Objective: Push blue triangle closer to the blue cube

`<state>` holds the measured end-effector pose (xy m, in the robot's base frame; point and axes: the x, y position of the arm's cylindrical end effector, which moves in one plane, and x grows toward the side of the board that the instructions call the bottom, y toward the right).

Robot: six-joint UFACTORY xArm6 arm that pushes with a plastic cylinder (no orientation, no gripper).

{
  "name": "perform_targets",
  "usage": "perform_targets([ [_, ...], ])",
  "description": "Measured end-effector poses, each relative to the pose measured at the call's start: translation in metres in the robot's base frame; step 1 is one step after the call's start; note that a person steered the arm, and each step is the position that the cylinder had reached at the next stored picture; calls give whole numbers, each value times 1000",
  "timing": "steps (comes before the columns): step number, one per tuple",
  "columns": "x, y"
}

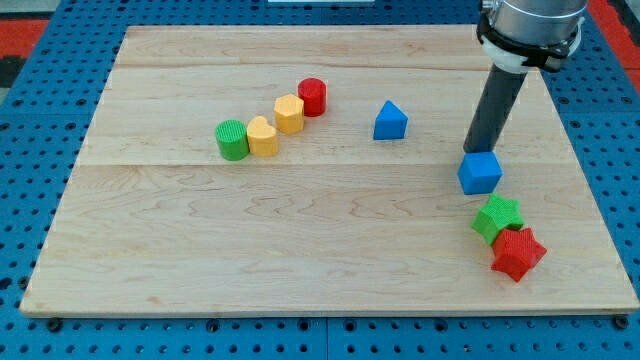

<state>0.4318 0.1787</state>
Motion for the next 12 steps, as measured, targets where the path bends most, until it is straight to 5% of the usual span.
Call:
perform_targets([
  [3, 17, -5],
  [5, -123, -11],
  [6, -131, -71],
  [8, -82, -119],
  [10, -16, -97],
  [12, -30, -81],
])
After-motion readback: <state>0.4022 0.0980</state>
